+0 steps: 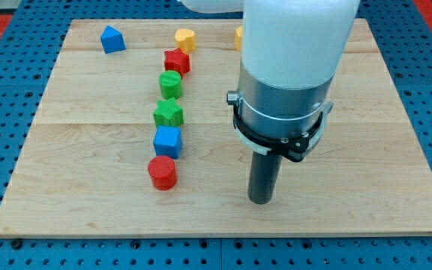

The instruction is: Move the red circle diagonal to the blue cube

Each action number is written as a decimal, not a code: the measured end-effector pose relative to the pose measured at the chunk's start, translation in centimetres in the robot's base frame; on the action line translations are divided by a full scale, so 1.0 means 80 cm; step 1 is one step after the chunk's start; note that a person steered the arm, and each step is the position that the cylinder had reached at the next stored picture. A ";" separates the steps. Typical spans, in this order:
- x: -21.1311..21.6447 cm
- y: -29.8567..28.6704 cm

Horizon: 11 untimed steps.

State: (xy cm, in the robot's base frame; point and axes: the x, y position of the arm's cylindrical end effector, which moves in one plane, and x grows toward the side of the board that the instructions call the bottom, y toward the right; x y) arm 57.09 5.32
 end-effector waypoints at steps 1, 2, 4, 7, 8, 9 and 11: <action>0.000 0.000; 0.040 0.001; 0.034 -0.126; -0.025 -0.073; -0.016 -0.007; 0.025 -0.034; 0.016 0.078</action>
